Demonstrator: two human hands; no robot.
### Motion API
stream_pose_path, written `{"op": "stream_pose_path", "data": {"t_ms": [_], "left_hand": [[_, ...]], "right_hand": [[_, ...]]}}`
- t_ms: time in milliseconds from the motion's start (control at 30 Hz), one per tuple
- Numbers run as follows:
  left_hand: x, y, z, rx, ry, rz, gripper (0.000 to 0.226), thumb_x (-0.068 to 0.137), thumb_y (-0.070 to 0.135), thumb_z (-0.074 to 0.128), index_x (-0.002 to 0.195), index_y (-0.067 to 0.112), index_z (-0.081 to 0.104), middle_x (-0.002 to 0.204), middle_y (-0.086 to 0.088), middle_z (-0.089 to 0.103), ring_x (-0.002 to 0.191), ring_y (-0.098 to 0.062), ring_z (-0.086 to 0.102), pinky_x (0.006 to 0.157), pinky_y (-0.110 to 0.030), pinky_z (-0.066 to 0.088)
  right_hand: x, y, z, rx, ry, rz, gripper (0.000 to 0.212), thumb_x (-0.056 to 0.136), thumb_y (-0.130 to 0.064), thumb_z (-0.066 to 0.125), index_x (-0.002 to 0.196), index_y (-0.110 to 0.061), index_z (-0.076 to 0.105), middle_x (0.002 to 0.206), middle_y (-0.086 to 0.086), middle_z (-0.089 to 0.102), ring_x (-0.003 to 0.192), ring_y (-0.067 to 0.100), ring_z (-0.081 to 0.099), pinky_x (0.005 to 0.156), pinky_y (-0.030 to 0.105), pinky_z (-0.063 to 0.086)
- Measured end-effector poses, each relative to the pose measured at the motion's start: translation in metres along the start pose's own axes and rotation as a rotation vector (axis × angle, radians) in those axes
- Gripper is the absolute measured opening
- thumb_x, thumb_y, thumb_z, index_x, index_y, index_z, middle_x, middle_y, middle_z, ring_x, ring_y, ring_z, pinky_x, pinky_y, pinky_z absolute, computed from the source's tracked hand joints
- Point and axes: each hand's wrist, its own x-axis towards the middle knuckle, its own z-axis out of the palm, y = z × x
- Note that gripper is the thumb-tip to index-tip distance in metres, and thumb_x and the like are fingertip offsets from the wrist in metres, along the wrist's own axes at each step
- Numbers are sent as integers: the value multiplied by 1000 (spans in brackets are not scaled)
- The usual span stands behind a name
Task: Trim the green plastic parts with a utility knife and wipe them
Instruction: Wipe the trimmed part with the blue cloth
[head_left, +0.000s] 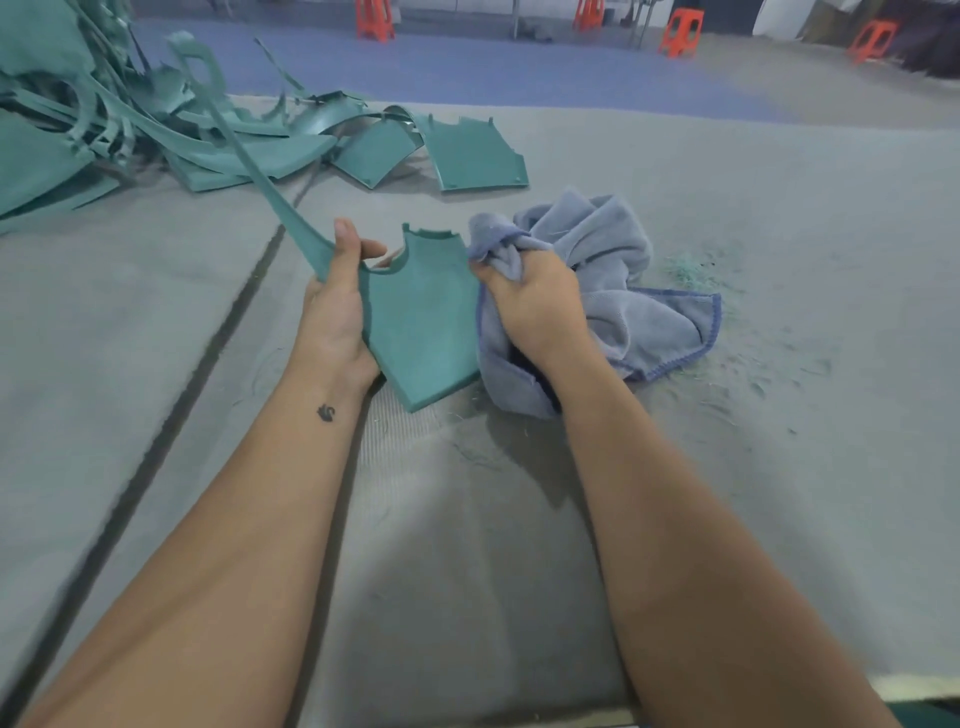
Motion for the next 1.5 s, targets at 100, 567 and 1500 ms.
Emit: {"op": "stream_pose_path", "data": {"t_ms": [100,567,1500], "left_hand": [[-1,1,1,-55,-20,9,43,95,46,54,61,19,58,60,-1,65,59,-15,66,58,-29,57],[-5,2,3,-149,-218,-155,19,98,13,51,114,18,59,96,-6,75,87,-20,72,76,-42,60],[-14,-6,15,-124,-195,-222,24,93,2,55,117,6,60,94,-7,75,80,-19,73,60,-31,59]], "right_hand": [[-1,-3,-3,99,166,95,18,98,-22,53,85,-12,61,76,-1,60,67,9,55,61,23,39],[2,-11,-7,445,362,158,16,95,-25,59,85,-32,48,83,-13,60,81,7,60,65,6,42],[-5,-23,-2,728,249,465,40,96,-56,42,113,-24,58,103,-6,65,94,14,63,83,21,53]]}}
